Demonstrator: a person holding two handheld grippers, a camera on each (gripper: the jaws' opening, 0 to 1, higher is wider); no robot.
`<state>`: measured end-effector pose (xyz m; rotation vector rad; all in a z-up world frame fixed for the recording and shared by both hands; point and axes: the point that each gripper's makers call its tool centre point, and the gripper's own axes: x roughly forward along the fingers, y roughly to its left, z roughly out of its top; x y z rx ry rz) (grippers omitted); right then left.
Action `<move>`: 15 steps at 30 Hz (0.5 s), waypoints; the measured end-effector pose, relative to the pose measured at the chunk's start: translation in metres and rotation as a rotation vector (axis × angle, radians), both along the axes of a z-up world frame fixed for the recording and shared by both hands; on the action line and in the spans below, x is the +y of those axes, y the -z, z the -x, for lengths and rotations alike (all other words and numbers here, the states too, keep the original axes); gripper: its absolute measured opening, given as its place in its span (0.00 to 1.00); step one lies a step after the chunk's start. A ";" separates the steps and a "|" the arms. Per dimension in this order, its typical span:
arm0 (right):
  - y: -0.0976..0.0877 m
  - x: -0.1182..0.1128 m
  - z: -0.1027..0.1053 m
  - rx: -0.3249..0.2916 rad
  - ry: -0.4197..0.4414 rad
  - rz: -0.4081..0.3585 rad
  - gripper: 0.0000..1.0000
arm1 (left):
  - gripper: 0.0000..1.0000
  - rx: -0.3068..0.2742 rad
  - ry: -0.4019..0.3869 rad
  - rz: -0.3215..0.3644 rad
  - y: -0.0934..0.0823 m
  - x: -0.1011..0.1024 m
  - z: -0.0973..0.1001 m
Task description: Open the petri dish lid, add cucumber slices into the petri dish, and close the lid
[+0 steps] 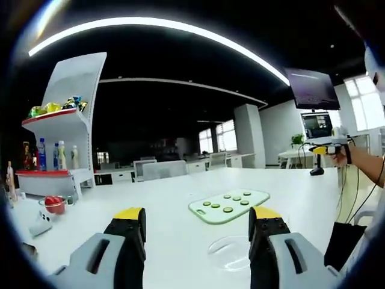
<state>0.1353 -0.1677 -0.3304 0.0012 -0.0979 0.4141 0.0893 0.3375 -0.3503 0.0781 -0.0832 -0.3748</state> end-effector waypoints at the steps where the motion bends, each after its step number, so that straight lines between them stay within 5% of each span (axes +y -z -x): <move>1: -0.001 0.000 0.000 0.000 0.001 -0.004 0.63 | 0.69 0.000 0.000 0.003 0.000 0.000 0.000; 15: -0.034 0.005 -0.009 0.002 -0.017 0.026 0.60 | 0.69 0.005 0.010 0.010 -0.001 0.000 0.008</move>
